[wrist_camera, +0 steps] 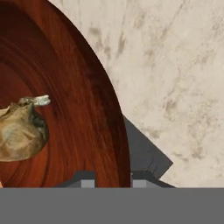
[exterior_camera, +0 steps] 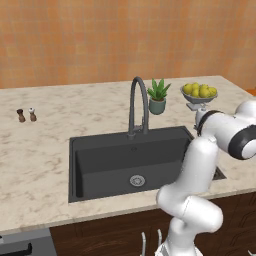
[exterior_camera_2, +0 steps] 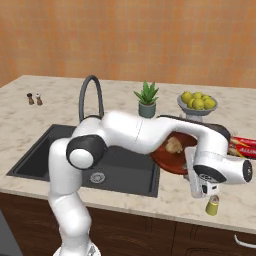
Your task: Pick the onion from the sink and place it in the bowl. Then pick the bowl and place it in the microwave. Then close the microwave door and press the start button.
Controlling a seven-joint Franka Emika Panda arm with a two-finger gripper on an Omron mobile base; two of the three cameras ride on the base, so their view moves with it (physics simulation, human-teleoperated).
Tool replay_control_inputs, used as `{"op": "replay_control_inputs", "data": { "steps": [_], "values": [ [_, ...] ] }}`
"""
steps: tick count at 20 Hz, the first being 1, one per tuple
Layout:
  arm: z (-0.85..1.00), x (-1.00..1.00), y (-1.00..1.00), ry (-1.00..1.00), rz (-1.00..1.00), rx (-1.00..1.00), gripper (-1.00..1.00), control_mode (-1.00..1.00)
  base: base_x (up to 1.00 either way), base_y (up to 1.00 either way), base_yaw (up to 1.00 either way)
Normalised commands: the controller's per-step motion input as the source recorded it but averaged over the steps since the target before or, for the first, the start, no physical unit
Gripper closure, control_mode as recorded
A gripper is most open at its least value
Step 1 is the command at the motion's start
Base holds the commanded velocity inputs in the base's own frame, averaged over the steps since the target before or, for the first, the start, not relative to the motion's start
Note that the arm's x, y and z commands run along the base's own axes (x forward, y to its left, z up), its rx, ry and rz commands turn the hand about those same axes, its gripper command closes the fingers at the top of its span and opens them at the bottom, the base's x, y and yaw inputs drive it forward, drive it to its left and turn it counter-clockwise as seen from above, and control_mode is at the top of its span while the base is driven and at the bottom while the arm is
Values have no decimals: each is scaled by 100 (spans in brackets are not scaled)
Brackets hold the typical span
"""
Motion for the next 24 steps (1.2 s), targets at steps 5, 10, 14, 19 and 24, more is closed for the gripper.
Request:
{"op": "replay_control_inputs", "data": {
  "steps": [5, 10, 14, 19, 24],
  "values": [
    [35, -17, 57, -1, -12, -14, 100, -100, 0, 0, 0],
    [45, -28, 49, 0, -10, -9, 100, -100, 0, 0, 0],
    [52, -32, 51, 1, -8, -1, 100, -100, 0, 0, 0],
    [51, -35, 54, 10, -8, 0, 100, -100, 0, 0, 0],
    [46, -31, 62, 11, -9, -1, 100, -100, 0, 0, 0]
  ]
}}
